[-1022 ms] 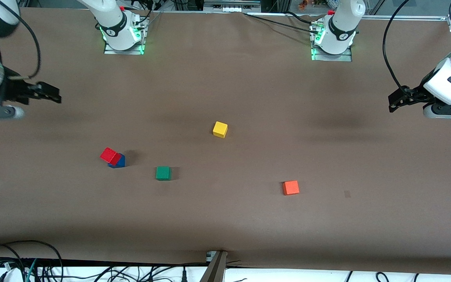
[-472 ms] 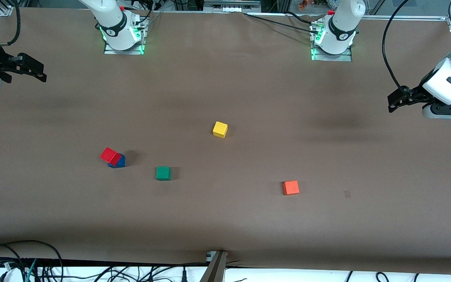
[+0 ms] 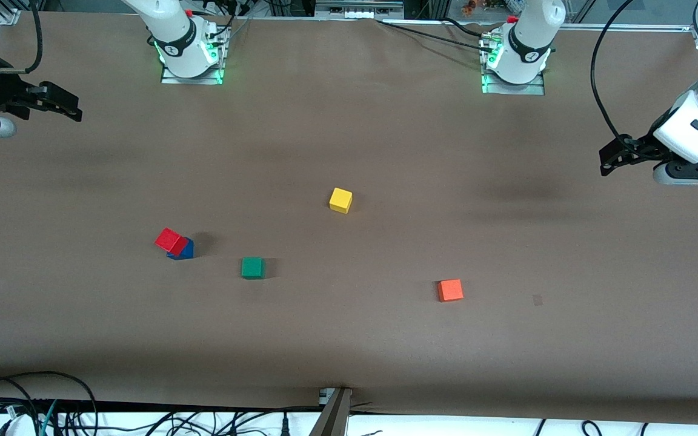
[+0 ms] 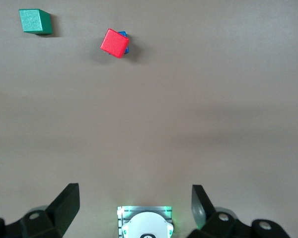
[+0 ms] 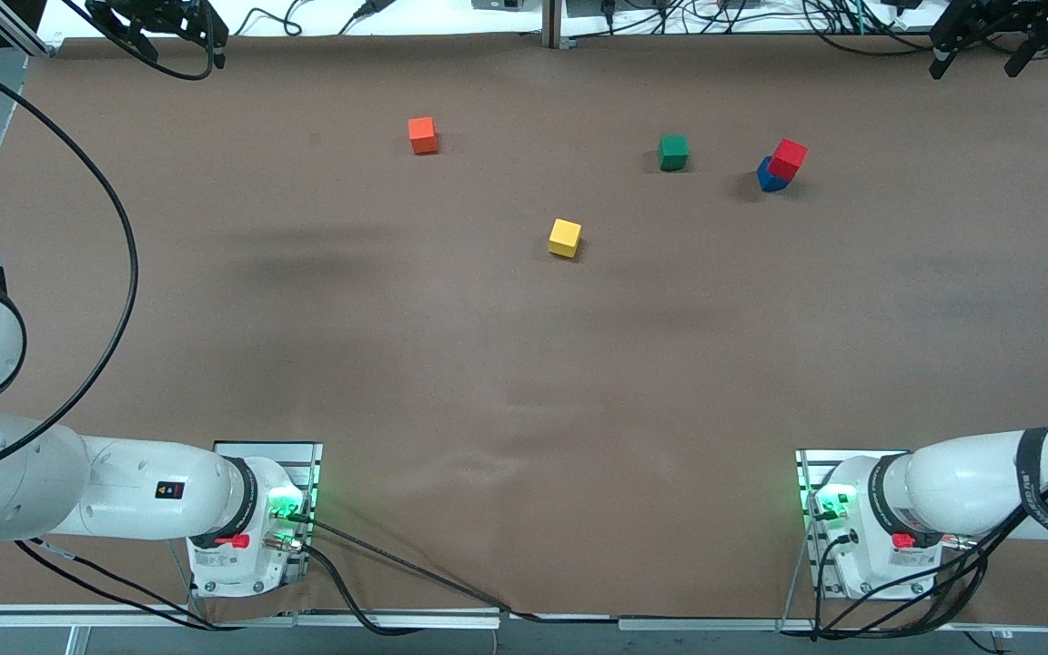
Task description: Pass red block to right arm, stack on blue
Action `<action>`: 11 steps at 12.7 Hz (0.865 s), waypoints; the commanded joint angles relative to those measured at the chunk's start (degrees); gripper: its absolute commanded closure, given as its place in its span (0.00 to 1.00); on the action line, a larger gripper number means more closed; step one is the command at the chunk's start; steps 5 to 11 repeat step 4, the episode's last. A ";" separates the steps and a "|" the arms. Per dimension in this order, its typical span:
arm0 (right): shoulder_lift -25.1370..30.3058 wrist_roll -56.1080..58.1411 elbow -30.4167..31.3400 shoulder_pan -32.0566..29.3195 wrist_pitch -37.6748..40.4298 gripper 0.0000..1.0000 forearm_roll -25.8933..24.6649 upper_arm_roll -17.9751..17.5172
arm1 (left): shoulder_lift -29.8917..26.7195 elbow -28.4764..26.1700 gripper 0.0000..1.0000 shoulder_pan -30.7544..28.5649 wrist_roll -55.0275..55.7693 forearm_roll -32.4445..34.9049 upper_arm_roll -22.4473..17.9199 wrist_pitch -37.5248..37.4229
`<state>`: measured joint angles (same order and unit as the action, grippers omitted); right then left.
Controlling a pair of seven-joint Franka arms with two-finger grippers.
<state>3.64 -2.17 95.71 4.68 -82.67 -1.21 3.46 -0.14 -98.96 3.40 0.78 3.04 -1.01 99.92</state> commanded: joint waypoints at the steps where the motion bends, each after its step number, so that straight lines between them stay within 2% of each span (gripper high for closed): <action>1: -2.58 -0.03 -3.50 -0.90 0.76 0.00 -0.81 -0.56 | 2.51 3.33 0.00 0.29 0.62 0.39 0.48 -0.52; 3: -2.67 -0.03 -3.60 -0.90 0.76 0.00 -0.81 -0.56 | 3.48 4.91 0.00 0.29 0.28 0.48 0.57 -1.22; 11: -2.67 -0.03 -3.69 -0.90 0.76 0.00 -0.81 -0.56 | 3.48 4.74 0.00 0.29 0.45 0.39 0.75 -1.39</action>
